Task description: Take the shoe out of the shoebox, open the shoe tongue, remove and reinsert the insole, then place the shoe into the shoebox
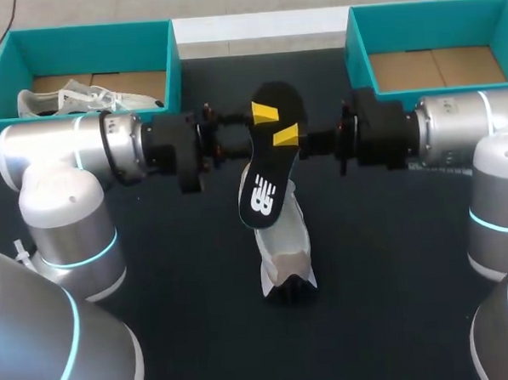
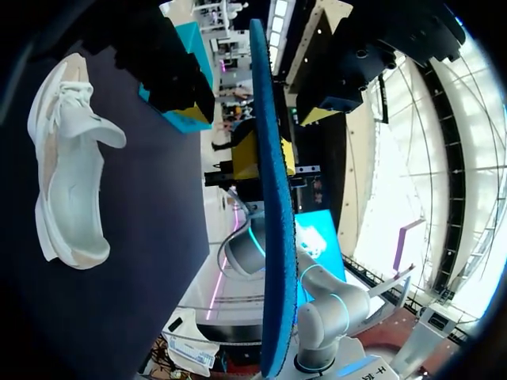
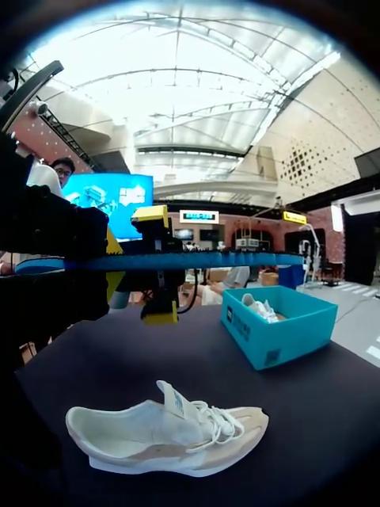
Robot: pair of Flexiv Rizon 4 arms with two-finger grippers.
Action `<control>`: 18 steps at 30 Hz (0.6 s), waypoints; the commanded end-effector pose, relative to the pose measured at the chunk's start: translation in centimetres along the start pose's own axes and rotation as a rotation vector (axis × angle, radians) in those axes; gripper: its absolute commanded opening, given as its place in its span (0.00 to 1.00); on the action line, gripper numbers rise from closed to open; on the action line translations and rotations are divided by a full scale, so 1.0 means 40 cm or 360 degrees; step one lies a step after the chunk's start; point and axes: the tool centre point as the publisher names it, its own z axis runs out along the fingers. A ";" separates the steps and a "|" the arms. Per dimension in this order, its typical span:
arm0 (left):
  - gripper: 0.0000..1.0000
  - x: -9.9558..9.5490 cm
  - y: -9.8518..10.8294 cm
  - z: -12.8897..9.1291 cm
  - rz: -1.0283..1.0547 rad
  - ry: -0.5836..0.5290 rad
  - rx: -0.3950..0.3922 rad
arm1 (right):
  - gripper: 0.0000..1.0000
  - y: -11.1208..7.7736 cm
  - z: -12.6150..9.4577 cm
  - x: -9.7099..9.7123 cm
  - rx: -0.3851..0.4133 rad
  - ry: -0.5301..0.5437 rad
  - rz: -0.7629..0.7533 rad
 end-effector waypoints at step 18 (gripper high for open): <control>0.31 0.008 -0.007 0.008 -0.0006 -0.0006 0.0000 | 0.00 0.000 0.013 -0.010 0.0025 -0.0011 0.0018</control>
